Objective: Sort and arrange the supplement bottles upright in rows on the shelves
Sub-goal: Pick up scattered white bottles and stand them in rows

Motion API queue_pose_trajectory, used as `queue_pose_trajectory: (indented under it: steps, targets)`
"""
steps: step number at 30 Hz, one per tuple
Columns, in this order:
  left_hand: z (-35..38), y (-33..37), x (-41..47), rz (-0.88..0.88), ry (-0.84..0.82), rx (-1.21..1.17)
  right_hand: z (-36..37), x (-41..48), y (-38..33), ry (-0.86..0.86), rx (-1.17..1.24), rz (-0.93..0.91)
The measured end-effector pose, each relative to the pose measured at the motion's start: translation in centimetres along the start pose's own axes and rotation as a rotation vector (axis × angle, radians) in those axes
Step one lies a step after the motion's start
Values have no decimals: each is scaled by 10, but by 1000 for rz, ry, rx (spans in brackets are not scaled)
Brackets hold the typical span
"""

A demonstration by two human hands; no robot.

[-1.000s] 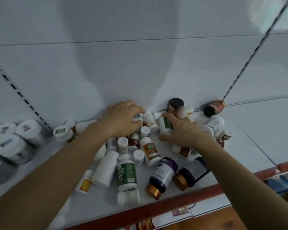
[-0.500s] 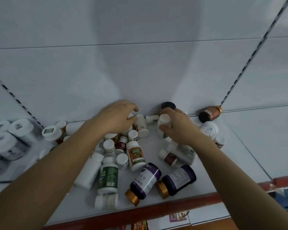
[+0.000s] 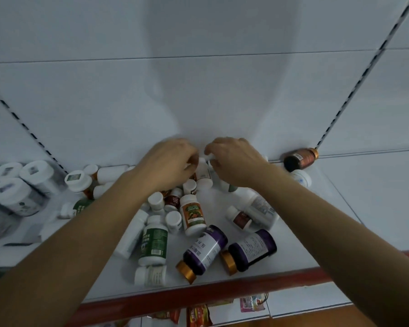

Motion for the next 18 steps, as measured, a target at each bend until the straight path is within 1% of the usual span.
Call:
queue_pose_trajectory:
  steps: [2, 4, 6, 7, 8, 11, 14, 16, 18]
  targets:
    - [-1, -3, -21, 18, -81, -9, 7, 16, -7, -197, -231, 78]
    - [3, -1, -45, 94, -234, -41, 12, 26, -11, -320, -382, 145]
    - [10, 1, -64, 174, -399, -29, 14, 35, -14, -367, -441, 199]
    - [16, 1, -70, 189, -451, 15, 16, 37, -16, -383, -450, 224]
    - [21, 0, -73, 190, -470, 58, 19, 38, -17, -394, -462, 247]
    - [37, -3, -74, 178, -402, 71, 27, 36, -22, -397, -494, 286]
    - [37, -5, -76, 192, -327, 20, 18, 32, -19, -291, -382, 287]
    - [25, -13, -81, 161, -287, -132, 4, 25, -14, -183, -248, 282]
    - [9, -25, -85, 101, -176, -403, -8, 13, -10, -45, -29, 275]
Point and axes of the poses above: each hand's wrist, its own x-axis towards the middle knuckle, its own z-axis out of the palm, y = z × x, the point moved 3 cm from there along x, towards the middle knuckle, and after that the axes turned 15 degrees about -y, right-handed, at the moved point
